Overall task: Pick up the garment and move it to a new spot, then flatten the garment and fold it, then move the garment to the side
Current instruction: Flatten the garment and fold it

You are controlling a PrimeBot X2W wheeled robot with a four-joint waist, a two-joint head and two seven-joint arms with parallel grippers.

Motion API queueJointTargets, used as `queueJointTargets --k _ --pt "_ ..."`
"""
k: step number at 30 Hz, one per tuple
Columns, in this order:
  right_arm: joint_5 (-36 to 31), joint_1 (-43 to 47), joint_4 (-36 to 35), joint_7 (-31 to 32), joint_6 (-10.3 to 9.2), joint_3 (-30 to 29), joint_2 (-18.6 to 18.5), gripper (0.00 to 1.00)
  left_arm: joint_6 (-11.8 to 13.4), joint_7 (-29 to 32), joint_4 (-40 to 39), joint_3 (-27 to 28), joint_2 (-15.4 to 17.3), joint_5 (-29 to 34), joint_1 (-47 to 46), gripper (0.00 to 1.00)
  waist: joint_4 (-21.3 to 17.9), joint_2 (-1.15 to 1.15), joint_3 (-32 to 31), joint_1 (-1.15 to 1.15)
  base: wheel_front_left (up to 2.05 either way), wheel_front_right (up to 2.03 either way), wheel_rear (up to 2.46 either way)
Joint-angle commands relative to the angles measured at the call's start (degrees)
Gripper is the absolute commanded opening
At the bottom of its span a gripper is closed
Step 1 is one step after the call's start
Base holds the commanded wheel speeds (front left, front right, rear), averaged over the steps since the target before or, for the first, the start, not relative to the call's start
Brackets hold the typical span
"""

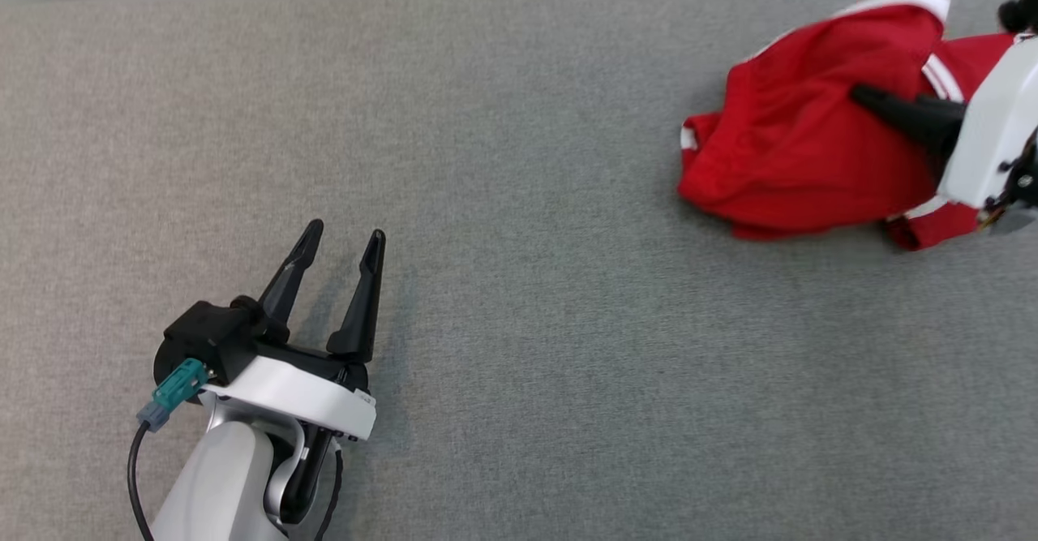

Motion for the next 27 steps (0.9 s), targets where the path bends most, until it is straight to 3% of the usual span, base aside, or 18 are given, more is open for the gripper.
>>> queueJointTargets --k 1,15,22,27 --pt "0.66 -1.6 -1.04 -0.7 0.13 1.21 -1.81 0.0 -0.1 -0.03 -0.22 -0.07 0.23 -0.33 -1.13 1.0 1.1 0.0 1.69 0.0 0.0 0.0 0.0" --pt "0.92 -11.61 -5.7 -0.94 0.09 19.1 -18.84 0.0 -0.1 -0.03 -0.14 -0.15 1.01 -0.55 -1.83 1.0 2.3 0.0 4.54 0.0 0.0 0.0 0.0" --pt "-2.99 -16.58 -4.94 -3.8 0.08 26.32 -24.01 0.0 -0.1 -0.03 -0.51 0.03 1.42 -0.15 -2.22 1.0 1.63 0.0 5.52 0.0 0.0 0.0 0.0" --pt "-4.81 -19.12 -2.11 -5.93 0.08 29.58 -25.08 0.0 -0.1 -0.03 -0.62 0.02 1.58 -0.17 -2.66 1.0 1.49 0.0 6.18 0.0 0.0 0.0 0.0"
